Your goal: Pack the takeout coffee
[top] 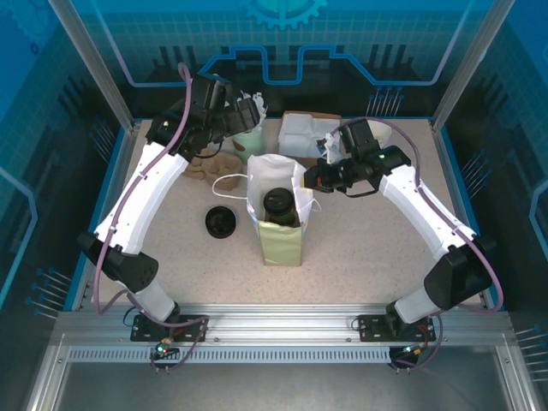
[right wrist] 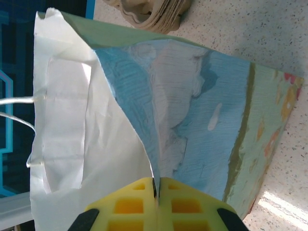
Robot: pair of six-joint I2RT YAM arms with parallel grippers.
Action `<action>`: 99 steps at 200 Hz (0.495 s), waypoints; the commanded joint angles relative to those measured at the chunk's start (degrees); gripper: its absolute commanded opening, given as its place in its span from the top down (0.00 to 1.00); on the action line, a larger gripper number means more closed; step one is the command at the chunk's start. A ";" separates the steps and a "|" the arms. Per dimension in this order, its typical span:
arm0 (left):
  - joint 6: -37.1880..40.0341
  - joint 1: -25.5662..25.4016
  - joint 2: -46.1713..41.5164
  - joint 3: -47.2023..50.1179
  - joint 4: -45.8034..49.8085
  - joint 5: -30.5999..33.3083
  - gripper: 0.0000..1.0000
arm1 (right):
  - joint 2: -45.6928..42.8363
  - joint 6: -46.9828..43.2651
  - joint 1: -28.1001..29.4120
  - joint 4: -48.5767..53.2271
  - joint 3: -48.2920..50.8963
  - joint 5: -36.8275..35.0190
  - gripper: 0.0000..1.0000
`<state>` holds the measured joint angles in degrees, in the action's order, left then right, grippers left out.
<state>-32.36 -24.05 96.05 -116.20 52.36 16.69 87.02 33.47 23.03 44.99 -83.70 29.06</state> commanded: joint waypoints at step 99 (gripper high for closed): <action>7.39 5.94 5.88 -8.36 -3.89 9.21 0.01 | -4.59 2.56 -6.60 1.51 -10.83 -12.10 0.49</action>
<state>-27.81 -20.12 100.12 -122.28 50.87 19.68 85.67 33.08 19.29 47.20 -90.02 21.96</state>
